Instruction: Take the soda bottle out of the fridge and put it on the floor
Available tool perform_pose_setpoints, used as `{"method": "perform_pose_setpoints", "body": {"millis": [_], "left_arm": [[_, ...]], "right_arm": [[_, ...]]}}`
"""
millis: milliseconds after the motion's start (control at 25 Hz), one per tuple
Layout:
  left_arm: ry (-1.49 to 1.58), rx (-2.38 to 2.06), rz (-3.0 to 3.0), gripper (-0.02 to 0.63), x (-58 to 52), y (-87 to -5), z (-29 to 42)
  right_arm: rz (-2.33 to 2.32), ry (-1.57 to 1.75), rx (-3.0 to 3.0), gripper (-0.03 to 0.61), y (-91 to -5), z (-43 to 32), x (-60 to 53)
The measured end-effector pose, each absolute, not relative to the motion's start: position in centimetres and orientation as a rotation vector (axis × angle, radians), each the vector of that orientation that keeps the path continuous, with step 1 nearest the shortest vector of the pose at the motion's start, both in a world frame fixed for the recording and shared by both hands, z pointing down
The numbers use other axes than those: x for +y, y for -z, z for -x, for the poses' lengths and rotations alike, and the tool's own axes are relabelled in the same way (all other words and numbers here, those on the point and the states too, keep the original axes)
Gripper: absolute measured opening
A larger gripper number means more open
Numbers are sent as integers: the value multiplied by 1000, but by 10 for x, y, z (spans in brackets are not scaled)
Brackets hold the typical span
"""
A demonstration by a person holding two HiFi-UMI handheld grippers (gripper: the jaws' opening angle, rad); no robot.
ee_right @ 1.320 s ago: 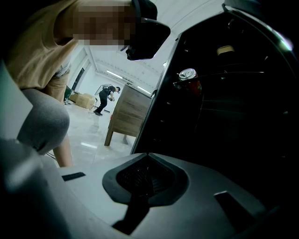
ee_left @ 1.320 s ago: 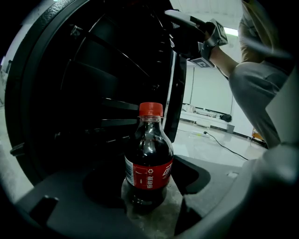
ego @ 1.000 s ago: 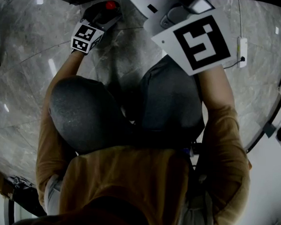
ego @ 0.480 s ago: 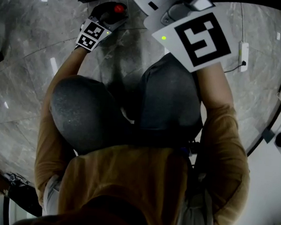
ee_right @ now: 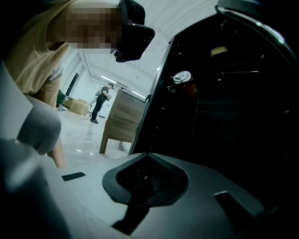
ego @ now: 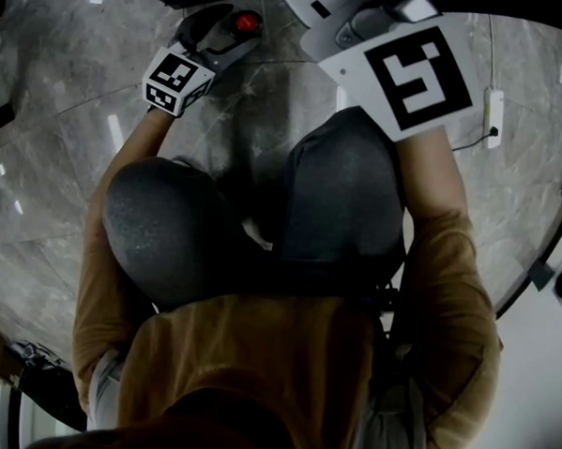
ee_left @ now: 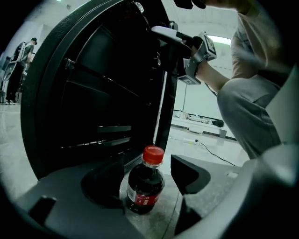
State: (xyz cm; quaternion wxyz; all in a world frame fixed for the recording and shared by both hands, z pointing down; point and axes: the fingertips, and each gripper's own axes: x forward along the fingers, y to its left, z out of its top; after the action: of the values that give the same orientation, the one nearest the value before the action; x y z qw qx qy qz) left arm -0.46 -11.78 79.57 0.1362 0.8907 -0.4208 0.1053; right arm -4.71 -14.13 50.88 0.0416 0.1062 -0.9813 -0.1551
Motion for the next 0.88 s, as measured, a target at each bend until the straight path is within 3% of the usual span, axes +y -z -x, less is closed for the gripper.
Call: {"method": "perform_pose_setpoints", "body": {"millis": [560, 880], "left_arm": [[-163, -1340, -2541, 297, -103, -754, 36], [-173, -1430, -2597, 177, -102, -726, 40]], "right_arm": [[-374, 395, -3021, 2, -506, 45, -151], [-355, 423, -2995, 2, -513, 45, -141]]}}
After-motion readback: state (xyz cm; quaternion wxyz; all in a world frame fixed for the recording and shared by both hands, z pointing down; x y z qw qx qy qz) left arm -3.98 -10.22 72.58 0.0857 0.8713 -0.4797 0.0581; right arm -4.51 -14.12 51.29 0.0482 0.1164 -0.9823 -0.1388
